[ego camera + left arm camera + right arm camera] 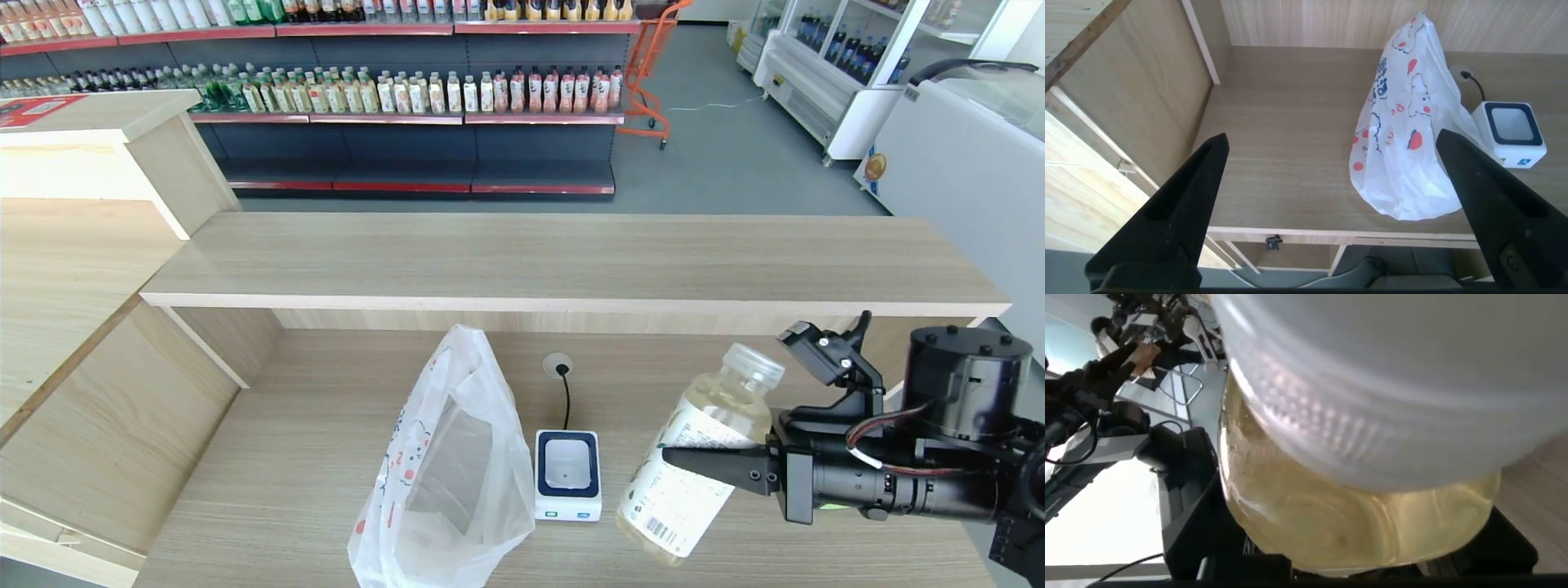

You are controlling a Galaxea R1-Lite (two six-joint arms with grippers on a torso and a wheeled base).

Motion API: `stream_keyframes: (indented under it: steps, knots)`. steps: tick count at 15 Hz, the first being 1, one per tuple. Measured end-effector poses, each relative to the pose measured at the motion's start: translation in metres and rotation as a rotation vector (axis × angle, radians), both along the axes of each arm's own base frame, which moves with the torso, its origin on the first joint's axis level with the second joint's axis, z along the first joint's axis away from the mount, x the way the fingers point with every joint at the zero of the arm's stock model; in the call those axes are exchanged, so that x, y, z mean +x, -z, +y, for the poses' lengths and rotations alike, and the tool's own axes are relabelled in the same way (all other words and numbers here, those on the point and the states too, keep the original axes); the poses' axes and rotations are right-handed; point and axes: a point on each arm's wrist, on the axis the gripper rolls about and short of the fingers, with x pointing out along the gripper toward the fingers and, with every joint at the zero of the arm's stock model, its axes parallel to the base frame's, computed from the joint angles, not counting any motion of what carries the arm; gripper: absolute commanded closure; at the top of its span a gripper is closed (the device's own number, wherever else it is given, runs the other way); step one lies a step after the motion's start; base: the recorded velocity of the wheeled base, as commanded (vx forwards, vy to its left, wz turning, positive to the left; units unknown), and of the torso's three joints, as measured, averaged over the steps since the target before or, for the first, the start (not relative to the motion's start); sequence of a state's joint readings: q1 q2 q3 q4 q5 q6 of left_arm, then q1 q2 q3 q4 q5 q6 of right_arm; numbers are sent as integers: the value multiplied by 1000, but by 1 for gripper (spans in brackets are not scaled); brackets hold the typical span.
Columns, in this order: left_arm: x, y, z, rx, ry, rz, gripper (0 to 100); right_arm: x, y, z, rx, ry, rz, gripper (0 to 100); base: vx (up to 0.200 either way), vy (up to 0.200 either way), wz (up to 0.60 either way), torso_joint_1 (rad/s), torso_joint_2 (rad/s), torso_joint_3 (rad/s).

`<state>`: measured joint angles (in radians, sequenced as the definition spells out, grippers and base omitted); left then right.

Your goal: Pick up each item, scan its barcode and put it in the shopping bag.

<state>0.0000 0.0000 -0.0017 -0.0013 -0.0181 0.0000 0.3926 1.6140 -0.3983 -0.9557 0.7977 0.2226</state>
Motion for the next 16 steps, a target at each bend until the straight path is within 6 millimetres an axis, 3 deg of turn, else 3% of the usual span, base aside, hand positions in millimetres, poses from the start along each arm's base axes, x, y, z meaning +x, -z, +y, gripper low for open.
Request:
stream_keyframes:
  steps: [6, 16]
  knots:
    - [0, 0, 0, 0, 0, 0, 0, -18, 2, 23, -5, -117, 7, 100, 0, 0, 0, 0, 0, 0]
    - [0, 0, 0, 0, 0, 0, 0, -22, 7, 32, -17, -160, 25, 100, 0, 0, 0, 0, 0, 0]
